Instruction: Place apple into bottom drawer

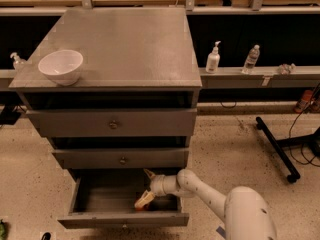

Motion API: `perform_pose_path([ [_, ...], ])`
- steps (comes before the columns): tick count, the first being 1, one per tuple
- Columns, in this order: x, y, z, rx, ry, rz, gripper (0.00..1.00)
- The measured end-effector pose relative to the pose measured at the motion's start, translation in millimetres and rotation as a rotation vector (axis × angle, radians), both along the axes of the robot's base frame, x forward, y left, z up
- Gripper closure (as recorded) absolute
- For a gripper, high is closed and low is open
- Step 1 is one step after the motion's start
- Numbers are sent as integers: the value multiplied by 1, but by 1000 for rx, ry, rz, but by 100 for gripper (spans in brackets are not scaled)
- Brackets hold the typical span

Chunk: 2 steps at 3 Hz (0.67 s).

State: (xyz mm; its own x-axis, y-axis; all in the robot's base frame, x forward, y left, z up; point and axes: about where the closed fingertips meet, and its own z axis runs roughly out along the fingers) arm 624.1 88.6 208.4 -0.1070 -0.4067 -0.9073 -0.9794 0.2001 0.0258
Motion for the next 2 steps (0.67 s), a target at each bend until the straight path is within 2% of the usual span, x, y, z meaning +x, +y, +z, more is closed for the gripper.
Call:
perform_pose_path([
  [1,-7,-12,31,77,-16,3,20],
  [2,-14,-36,53,117,-18,-14,1],
])
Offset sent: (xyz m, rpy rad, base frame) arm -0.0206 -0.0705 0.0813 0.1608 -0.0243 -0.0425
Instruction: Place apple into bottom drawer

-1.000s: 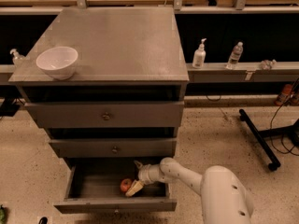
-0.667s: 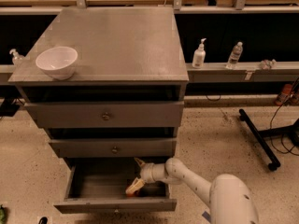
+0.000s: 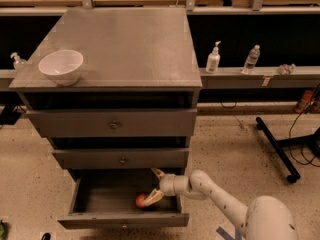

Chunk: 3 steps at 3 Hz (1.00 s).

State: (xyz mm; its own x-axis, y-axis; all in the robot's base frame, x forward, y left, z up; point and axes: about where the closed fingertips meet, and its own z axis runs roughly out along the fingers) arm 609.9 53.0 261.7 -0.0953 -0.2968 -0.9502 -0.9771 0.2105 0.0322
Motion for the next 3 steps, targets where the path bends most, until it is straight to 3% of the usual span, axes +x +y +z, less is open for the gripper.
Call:
perform_pose_path([
  [1,-7,-27,14,12,16,-33,0],
  [3,-9,-29,13,29,17,-22,0],
])
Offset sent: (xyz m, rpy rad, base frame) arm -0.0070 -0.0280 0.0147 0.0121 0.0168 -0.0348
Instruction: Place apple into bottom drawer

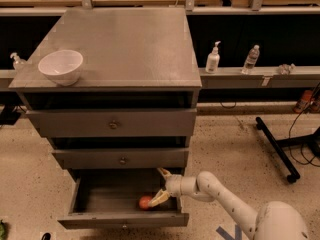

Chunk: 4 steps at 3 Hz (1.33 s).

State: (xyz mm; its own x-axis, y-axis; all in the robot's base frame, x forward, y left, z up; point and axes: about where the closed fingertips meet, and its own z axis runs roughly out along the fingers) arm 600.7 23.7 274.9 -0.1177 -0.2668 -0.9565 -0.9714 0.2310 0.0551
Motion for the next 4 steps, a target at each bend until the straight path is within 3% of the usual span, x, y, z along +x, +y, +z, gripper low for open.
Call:
perform_pose_path([
  [1,-1,-13,-3,7,-2,19,0],
  [2,-3,-36,6,7,-16,0,0],
  [3,-6,-60,20,-25,18,-3,0],
  [4,-11,-73,8,-85,141,36,0],
])
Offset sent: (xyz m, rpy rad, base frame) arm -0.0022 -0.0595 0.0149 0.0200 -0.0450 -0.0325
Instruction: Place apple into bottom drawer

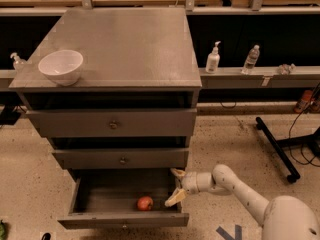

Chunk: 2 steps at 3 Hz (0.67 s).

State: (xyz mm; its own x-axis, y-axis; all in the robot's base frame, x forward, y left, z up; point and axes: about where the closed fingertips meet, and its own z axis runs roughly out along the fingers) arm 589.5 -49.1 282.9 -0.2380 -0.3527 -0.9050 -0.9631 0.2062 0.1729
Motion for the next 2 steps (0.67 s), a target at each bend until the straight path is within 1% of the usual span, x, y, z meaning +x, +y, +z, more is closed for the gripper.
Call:
perform_pose_path([
  [1,-9,-10,-13,3,92,64,18],
  [2,-22,-20,-5,34,102,158,41],
])
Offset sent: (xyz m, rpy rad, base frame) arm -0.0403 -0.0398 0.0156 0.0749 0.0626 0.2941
